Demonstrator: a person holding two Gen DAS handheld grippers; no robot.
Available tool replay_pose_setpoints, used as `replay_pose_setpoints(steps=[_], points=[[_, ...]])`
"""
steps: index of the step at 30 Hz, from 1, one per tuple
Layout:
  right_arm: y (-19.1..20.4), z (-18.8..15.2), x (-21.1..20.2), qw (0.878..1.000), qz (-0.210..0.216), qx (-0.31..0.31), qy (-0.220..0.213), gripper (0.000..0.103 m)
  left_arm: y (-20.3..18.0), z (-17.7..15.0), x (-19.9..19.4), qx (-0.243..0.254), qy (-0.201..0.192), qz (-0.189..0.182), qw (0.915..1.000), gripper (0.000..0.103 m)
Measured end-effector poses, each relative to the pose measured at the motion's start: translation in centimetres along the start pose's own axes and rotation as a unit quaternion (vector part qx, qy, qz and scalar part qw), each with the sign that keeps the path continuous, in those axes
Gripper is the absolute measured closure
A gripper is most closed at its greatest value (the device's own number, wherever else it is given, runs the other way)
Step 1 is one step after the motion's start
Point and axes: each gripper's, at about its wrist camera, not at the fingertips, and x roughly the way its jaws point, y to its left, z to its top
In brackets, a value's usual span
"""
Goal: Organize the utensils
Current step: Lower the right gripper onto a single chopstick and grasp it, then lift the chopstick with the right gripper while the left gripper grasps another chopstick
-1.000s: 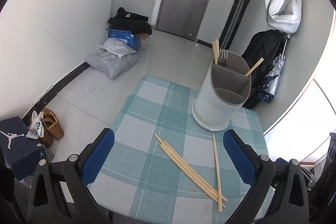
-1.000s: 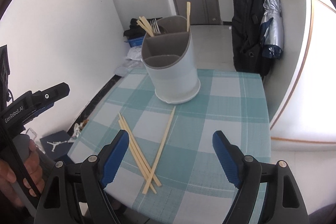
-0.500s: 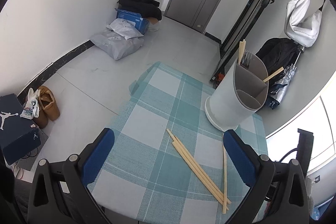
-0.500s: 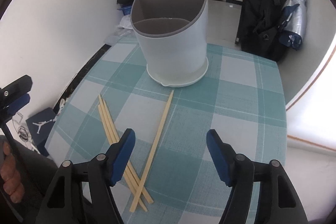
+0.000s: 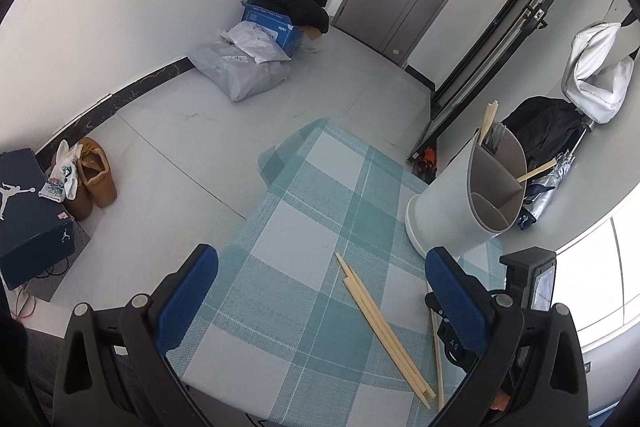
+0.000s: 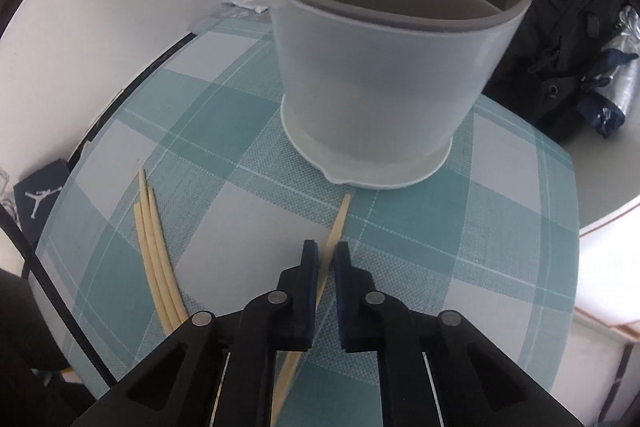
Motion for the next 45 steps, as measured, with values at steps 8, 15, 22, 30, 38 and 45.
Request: replay_pose_setpoints(steps=[8, 15, 22, 30, 38, 45], points=[[-0.5, -3.2, -1.5, 0.997, 0.032, -0.054, 0.033, 0.098, 0.2, 0.2, 0.1, -0.008, 0.005, 0.000, 1.0000, 0.001], [-0.2, -2.7, -1.8, 0.996, 0.034, -0.071, 0.047, 0.090, 0.8, 0.2, 0.5, -0.010, 0.009, 0.014, 0.9998, 0.001], [-0.1, -0.4, -0.6, 0.996, 0.050, -0.054, 0.055, 0.093, 0.7, -0.9, 2.4, 0.005, 0.052, 0.027, 0.9983, 0.001], [-3.0, -0.7, -1.4, 0.992, 0.118, 0.044, 0.018, 0.099, -0.5, -2.8, 5.3, 0.037, 0.117, 0.062, 0.9905, 0.001], [-10.0, -1.5, -3.2, 0.951, 0.222, 0.210, -0.046, 0.099, -2.7, -3.7, 7.5, 0.075, 0.138, 0.126, 0.9796, 0.001], [-12.3, -2.6, -4.6, 0.934, 0.248, 0.244, -0.079, 0.099, -3.7, -4.8, 9.1, 0.101, 0.160, 0.168, 0.9675, 0.001]])
